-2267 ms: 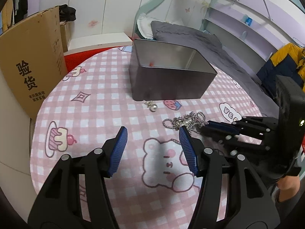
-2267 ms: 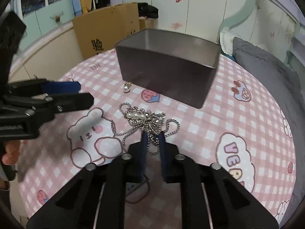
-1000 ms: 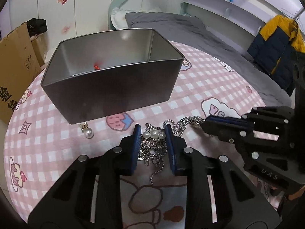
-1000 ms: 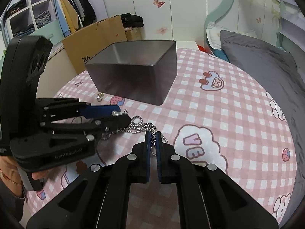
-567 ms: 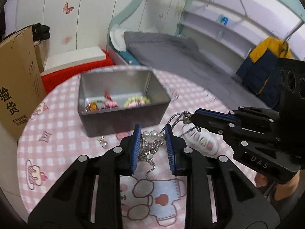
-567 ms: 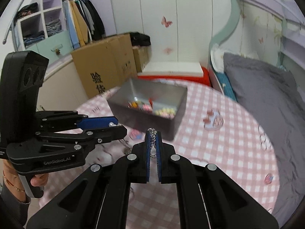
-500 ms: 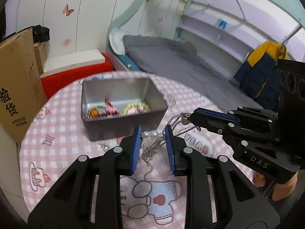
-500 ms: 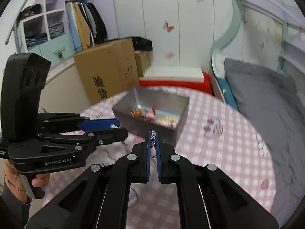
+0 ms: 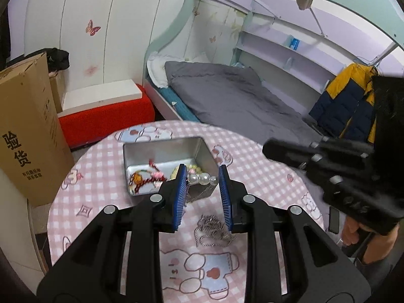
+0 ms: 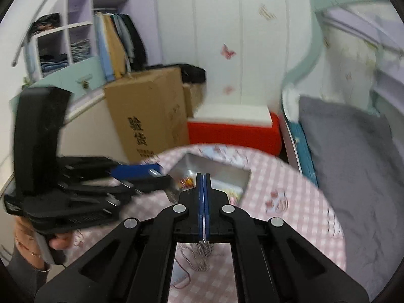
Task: Organize jewelry
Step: 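Lift both silver chains and carry them over the grey box, then open both tools to drop the chains into the grey box, then grasp the pearl earring on the table with the left tool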
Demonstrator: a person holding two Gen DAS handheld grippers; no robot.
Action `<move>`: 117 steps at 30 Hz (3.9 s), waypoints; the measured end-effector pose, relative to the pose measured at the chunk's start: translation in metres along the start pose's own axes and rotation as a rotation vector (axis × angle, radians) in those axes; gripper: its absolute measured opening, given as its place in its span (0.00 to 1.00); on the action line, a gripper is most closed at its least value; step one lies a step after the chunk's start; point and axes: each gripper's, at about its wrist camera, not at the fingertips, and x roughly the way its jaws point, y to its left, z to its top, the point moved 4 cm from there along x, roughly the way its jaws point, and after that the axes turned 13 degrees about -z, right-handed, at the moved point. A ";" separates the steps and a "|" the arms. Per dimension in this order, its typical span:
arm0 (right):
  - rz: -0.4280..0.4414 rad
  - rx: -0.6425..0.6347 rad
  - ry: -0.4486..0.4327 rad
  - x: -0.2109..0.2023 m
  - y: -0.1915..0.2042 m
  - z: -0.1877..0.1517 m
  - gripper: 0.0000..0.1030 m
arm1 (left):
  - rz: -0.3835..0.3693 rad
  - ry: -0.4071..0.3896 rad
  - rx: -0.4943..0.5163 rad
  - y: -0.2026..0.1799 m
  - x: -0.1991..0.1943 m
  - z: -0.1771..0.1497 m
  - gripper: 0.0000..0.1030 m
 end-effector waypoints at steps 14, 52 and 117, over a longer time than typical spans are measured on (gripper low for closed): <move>-0.046 -0.095 0.256 0.098 0.033 -0.104 0.12 | 0.021 0.096 -0.068 0.020 0.028 -0.043 0.25; 0.034 -0.023 0.007 0.053 0.006 0.032 0.03 | 0.009 0.007 -0.011 0.030 0.035 0.053 0.25; -0.014 0.135 0.102 0.073 -0.022 -0.030 0.29 | 0.266 0.175 -0.117 0.072 0.076 -0.072 0.11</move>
